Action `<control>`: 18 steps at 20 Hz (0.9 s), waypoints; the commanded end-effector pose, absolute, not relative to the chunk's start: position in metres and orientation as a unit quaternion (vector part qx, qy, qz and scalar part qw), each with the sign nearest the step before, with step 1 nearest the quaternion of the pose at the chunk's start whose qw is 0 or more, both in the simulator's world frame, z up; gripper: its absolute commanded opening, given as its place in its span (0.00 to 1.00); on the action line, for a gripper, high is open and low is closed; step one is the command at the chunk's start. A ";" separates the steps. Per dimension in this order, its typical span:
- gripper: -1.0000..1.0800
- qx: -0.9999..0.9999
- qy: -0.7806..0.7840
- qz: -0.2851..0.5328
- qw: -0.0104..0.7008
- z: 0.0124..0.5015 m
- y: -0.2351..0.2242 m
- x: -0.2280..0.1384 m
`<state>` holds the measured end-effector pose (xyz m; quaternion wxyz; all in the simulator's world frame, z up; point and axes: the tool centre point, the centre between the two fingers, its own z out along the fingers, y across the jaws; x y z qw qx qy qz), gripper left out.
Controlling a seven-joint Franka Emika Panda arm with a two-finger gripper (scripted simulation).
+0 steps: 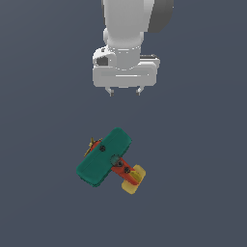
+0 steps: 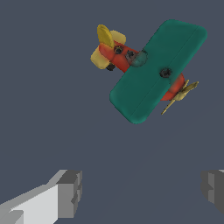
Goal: Pick up the object and move it to a goal position.
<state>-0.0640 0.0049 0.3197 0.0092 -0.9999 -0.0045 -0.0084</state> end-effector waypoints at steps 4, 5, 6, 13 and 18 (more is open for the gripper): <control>0.62 -1.000 -0.007 -0.009 0.010 0.320 0.007 -0.064; 0.62 -1.000 -0.009 -0.010 0.011 0.321 0.008 -0.063; 0.62 -1.000 -0.011 -0.011 0.012 0.322 0.010 -0.063; 0.62 -1.000 -0.015 -0.023 0.015 0.334 0.013 -0.060; 0.62 -0.999 -0.016 -0.038 0.018 0.352 0.013 -0.056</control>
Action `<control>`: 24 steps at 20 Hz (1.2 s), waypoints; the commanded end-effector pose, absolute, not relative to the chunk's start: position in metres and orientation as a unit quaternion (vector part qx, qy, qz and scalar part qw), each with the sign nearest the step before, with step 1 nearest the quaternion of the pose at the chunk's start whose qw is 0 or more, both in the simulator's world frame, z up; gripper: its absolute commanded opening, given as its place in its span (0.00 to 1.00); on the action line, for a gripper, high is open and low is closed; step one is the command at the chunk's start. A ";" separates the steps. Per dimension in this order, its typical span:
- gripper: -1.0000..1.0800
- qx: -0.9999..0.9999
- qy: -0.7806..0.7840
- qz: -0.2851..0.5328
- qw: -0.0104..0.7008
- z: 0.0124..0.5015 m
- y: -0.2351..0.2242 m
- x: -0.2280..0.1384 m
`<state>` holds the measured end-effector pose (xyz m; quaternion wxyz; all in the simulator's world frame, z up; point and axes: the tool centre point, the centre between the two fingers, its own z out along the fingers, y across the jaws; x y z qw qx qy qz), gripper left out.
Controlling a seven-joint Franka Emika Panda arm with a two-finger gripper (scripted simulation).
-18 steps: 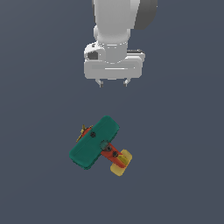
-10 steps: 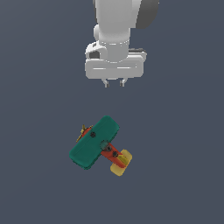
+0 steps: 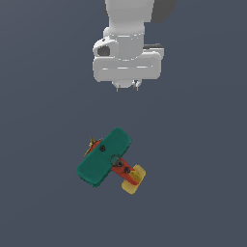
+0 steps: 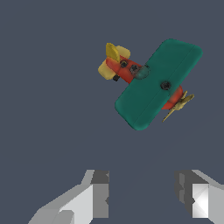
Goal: Pick up the object and move it to a goal position.
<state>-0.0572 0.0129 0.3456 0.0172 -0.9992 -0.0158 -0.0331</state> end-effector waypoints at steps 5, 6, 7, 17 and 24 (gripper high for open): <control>0.62 -0.998 -0.018 -0.063 0.024 0.380 0.013 -0.052; 0.62 -0.997 -0.018 -0.068 0.026 0.387 0.013 -0.051; 0.62 -0.997 -0.018 -0.075 0.028 0.394 0.013 -0.050; 0.62 -0.988 -0.023 -0.142 0.055 0.475 0.010 -0.047; 0.62 -0.979 -0.026 -0.186 0.081 0.529 0.003 -0.051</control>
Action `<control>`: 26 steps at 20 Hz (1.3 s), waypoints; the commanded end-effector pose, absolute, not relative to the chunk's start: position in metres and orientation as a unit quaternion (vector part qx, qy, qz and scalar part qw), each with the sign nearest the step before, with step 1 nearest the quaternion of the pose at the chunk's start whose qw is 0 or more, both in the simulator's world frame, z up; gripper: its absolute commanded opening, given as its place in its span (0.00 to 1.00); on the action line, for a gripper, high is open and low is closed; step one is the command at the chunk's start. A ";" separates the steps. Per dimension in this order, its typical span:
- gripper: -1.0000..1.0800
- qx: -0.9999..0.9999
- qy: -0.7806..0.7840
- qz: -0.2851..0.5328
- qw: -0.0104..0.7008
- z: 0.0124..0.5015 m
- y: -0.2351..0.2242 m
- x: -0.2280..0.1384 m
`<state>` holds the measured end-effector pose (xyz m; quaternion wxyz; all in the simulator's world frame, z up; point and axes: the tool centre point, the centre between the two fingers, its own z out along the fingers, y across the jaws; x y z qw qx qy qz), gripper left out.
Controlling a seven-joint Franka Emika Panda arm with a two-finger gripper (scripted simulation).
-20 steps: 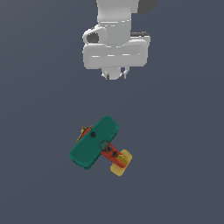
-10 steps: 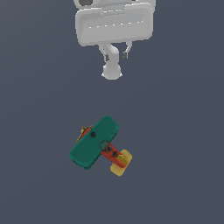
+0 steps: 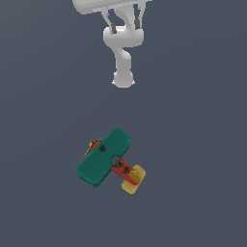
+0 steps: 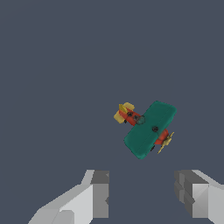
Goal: Pick up the object and move it to a goal position.
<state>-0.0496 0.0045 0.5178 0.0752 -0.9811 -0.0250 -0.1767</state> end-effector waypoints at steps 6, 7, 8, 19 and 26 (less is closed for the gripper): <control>0.62 -0.969 -0.028 -0.221 0.108 0.572 -0.007 -0.057; 0.62 -0.967 -0.028 -0.227 0.112 0.579 -0.009 -0.058; 0.62 -0.965 -0.028 -0.232 0.117 0.586 -0.011 -0.059; 0.62 -0.942 -0.029 -0.286 0.175 0.649 -0.042 -0.073; 0.62 -0.924 -0.027 -0.313 0.216 0.679 -0.068 -0.081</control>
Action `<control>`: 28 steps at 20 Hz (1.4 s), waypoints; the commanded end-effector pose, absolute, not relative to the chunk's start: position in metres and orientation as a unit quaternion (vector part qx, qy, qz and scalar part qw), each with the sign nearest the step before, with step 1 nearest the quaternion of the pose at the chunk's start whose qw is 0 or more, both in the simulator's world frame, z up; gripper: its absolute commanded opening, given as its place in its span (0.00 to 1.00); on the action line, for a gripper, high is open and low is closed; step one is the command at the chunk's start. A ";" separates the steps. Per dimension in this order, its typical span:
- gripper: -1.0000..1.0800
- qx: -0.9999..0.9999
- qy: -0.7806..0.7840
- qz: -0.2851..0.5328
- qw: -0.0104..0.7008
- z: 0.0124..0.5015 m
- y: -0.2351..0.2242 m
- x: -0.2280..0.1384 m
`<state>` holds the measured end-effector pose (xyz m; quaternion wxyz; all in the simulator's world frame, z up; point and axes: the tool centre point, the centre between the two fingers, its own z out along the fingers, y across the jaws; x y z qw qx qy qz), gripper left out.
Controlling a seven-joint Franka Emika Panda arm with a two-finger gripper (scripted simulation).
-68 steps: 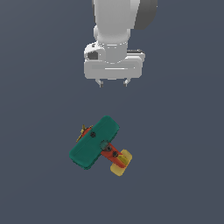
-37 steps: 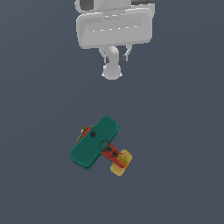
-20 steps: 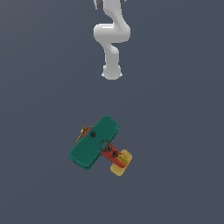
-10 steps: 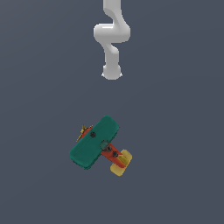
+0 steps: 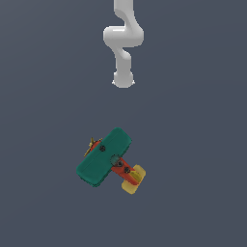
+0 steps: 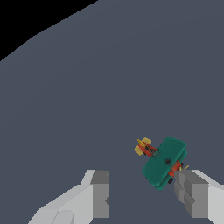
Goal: Pick up the object and move it to a goal position.
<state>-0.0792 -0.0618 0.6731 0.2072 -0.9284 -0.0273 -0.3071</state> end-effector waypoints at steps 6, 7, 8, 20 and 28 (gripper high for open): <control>0.62 -0.909 -0.024 -0.331 0.253 0.696 -0.093 -0.085; 0.62 -0.906 -0.024 -0.333 0.259 0.699 -0.098 -0.085; 0.62 -0.903 -0.023 -0.336 0.266 0.701 -0.103 -0.086; 0.62 -0.871 -0.012 -0.354 0.341 0.706 -0.160 -0.081; 0.62 -0.849 -0.001 -0.355 0.391 0.692 -0.196 -0.069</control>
